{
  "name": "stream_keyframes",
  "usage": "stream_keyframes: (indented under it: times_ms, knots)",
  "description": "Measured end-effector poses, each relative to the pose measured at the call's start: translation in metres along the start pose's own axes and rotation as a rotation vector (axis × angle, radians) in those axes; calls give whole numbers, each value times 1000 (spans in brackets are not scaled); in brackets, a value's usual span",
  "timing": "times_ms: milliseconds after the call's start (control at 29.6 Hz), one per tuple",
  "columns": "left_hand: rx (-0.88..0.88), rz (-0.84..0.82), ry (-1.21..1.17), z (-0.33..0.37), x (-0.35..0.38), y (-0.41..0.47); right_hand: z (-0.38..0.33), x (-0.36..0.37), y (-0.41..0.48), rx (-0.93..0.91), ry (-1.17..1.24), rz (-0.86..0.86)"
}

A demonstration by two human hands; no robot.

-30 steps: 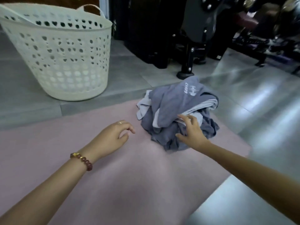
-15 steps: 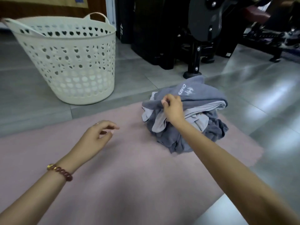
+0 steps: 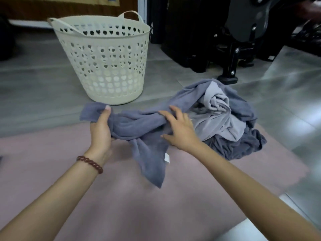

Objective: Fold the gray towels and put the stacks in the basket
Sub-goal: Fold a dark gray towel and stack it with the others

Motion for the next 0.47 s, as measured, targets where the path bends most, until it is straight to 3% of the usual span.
stream_keyframes:
  times_ms: [68, 101, 169, 271, 372, 473]
  knots:
    - [88, 81, -87, 22, -21, 14, 34, 18, -2, 142, -239, -90]
    - [150, 98, -106, 36, -27, 15, 48, 25, -2, 223, -237, -111]
    - [240, 137, -94, 53, -36, 14, 58, 35, 4, 362, -55, -88]
    - [324, 89, 80, 63, -37, 9, 30, 22, 31, 421, 389, 50]
    - [299, -156, 387, 48, -25, 8, -35, -14, 61, 253, 705, 29]
    - [331, -280, 677, 28, -19, 5, -113, -28, 51, -7, 853, -289]
Point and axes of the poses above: each hand's wrist, its own y-axis towards the middle knuckle, its own x-axis out of the palm, z = x × y, the point moved 8 cm from there along y, towards the middle knuckle, and after that the axes turned 7 degrees about z, right-handed, at the moved point
